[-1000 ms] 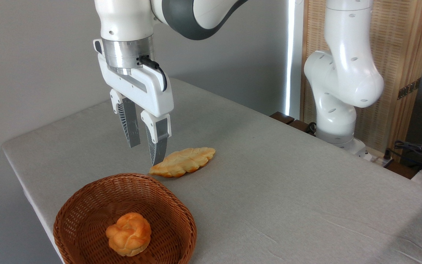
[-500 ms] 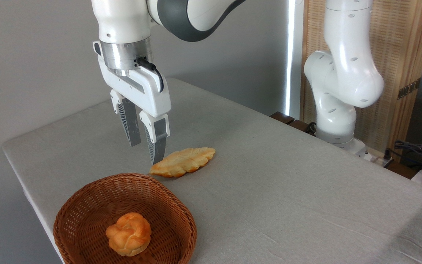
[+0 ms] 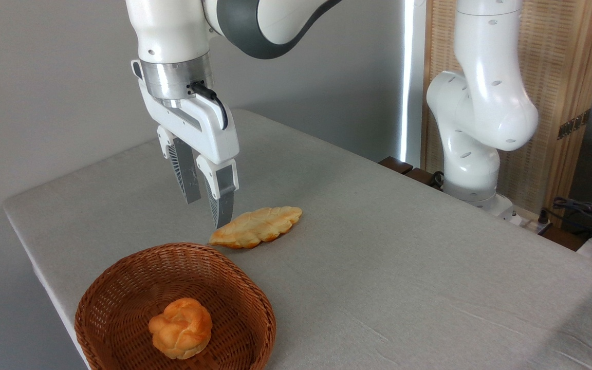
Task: Put bread into the basket
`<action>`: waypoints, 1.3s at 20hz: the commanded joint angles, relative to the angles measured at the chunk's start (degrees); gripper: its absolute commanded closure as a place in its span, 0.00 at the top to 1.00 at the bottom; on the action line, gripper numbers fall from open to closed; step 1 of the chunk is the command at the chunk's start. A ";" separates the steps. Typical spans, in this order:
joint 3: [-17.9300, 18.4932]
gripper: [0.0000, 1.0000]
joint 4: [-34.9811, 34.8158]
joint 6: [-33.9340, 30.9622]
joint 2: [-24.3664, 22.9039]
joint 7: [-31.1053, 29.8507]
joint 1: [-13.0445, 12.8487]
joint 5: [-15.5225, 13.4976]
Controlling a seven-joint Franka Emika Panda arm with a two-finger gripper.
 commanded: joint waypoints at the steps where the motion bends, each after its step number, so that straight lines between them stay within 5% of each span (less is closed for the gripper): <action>1: 0.07 1.00 0.81 -1.49 0.10 -1.01 -0.06 -0.25; 26: -0.19 1.00 -1.47 -1.76 -0.95 -0.75 -0.14 0.36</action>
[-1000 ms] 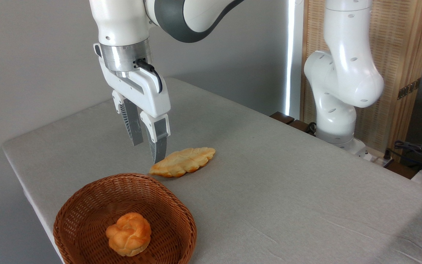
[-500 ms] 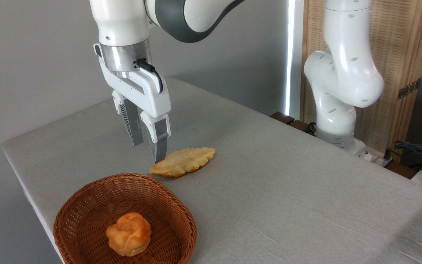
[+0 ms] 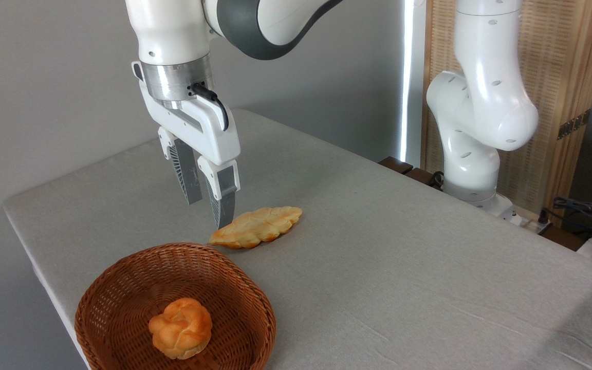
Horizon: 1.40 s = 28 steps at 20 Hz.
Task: Put bread into the basket
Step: 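Lower the open gripper down onto the middle of the flat pastry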
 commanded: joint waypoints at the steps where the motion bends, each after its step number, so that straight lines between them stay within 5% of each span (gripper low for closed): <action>1: -0.24 1.00 -2.63 -1.31 -1.87 -0.57 -0.24 0.36; 14: -0.15 1.00 -22.05 6.34 -10.66 3.29 -6.83 0.54; 28: -0.15 1.00 -25.84 11.52 -7.77 5.85 -8.85 2.03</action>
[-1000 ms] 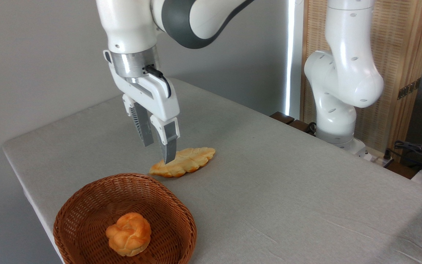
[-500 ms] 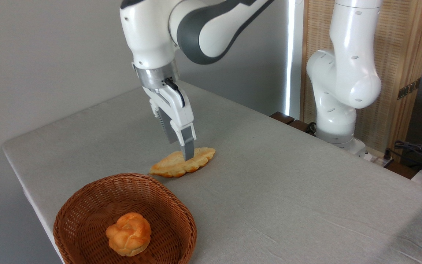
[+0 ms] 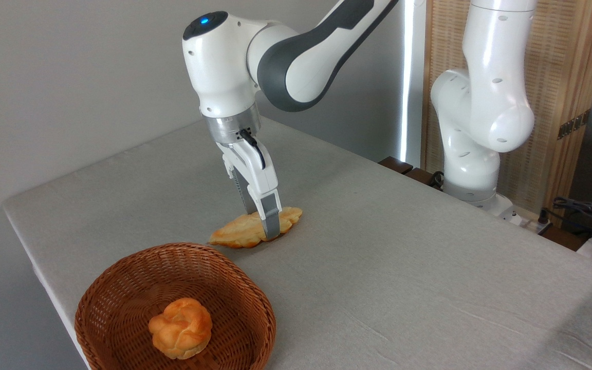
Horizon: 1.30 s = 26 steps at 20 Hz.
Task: Put bread into the basket
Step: 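Close the gripper fingers around the pastry's middle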
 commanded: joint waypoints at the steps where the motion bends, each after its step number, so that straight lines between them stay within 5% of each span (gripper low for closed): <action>1: 0.59 1.00 -0.52 1.36 0.74 1.45 -1.67 0.81; 26: 1.29 1.00 2.73 0.83 0.39 1.09 -1.32 -0.25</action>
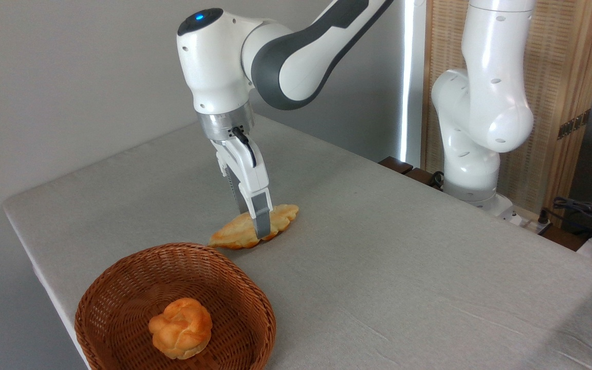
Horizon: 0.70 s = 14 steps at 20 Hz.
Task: Put bread into the basket
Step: 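Close the gripper fingers around the pastry's middle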
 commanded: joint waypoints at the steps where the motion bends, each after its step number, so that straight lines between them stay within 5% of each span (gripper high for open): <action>1: 0.43 1.00 0.76 0.01 -0.41 0.31 -0.32 -0.25; 14: -0.01 1.00 0.67 -0.61 0.82 0.57 -0.58 -0.08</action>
